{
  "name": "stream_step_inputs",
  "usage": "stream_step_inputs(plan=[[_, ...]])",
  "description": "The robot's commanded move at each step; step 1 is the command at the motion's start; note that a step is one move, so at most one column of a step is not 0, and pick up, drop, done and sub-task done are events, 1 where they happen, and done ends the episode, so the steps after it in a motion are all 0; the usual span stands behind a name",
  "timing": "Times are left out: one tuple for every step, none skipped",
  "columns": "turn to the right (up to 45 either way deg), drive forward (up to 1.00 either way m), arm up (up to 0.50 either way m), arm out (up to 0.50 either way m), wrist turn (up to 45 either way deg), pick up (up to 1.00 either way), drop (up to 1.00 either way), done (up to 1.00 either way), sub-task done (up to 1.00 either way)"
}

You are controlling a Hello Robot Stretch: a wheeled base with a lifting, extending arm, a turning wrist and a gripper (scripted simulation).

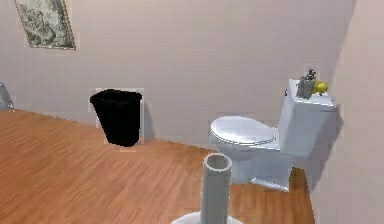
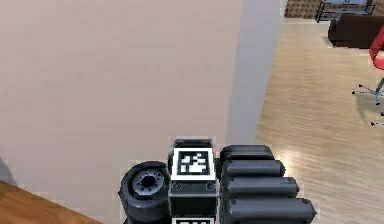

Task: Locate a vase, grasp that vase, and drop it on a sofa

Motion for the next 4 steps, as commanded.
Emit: stream_step_inputs(plan=[[45.0,0.0,0.0,0.0,0.0,0.0,0.0,0.0,0.0],[45.0,0.0,0.0,0.0,0.0,0.0,0.0,0.0,0.0],[45.0,0.0,0.0,0.0,0.0,0.0,0.0,0.0,0.0],[18.0,0.0,0.0,0.0,0.0,0.0,0.0,0.0,0.0]])
